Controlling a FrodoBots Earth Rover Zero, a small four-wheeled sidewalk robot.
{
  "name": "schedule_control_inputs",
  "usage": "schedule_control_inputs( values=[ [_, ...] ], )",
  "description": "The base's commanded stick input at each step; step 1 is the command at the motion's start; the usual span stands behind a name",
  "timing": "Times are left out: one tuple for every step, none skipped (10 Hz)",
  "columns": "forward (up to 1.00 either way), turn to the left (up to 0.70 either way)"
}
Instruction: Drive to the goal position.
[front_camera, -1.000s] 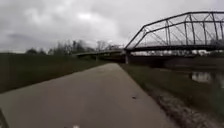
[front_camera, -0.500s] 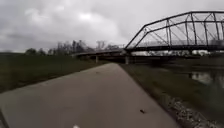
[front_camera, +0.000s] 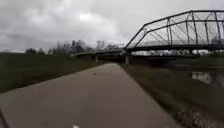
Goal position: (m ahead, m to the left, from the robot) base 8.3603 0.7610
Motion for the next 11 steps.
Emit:
schedule_control_inputs(
  values=[
    [1.0,0.0],
    [1.0,0.0],
    [1.0,0.0],
    [1.0,0.0],
    [1.0,0.0],
    [1.0,0.0],
    [1.0,0.0],
    [1.0,0.0],
    [1.0,0.0],
    [1.0,0.0],
    [1.0,0.0]
  ],
)
